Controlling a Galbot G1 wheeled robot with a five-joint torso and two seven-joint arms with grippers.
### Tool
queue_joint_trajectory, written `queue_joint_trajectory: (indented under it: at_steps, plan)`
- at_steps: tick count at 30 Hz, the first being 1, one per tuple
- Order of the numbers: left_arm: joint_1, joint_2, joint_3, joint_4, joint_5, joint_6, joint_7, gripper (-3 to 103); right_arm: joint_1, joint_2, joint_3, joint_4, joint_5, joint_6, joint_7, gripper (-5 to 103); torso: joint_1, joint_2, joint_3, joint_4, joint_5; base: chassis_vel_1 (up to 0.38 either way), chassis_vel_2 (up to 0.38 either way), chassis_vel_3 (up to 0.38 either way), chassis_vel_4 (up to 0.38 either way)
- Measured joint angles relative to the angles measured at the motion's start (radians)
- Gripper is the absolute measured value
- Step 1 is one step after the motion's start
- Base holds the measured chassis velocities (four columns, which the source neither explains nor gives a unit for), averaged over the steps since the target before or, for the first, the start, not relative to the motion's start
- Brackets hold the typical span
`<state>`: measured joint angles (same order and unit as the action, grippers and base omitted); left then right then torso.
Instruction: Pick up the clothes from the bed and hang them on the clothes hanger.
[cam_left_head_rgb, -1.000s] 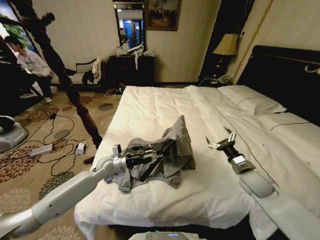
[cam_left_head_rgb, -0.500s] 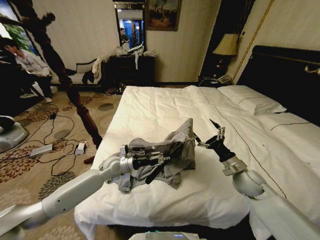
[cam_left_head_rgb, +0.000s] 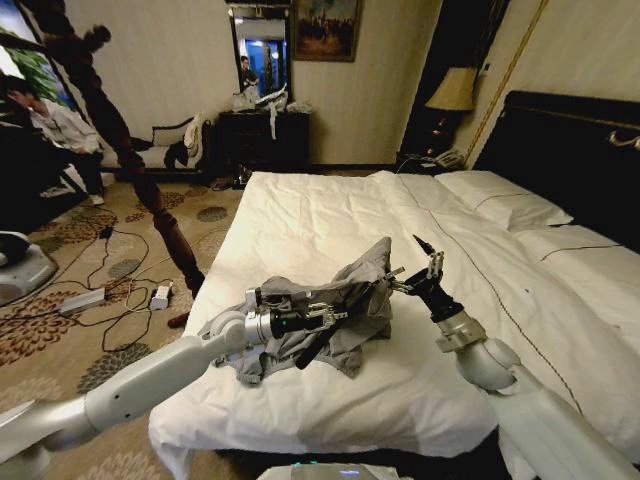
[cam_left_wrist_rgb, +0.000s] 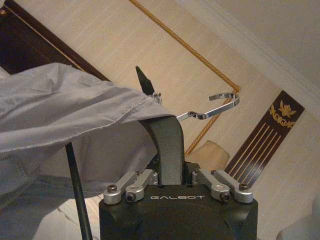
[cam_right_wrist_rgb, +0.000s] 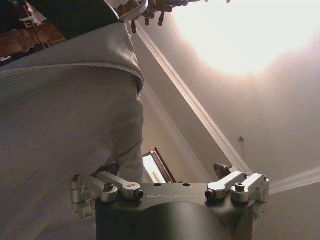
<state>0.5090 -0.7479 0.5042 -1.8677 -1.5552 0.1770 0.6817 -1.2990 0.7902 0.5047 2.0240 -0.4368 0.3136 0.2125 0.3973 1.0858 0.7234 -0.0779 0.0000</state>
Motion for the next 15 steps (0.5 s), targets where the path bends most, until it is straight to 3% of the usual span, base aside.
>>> queue_joint_trajectory:
  at_steps: [15]
  plan:
    - [0.010, -0.011, 0.015, -0.016, 0.003, 0.005, 0.001, 23, 0.021, 0.047, -0.059, 0.000, -0.048, 0.009, -0.009, 103, 0.000, 0.000, 0.000, 0.0001, 0.0000, 0.000, 0.000, 0.000, 0.000]
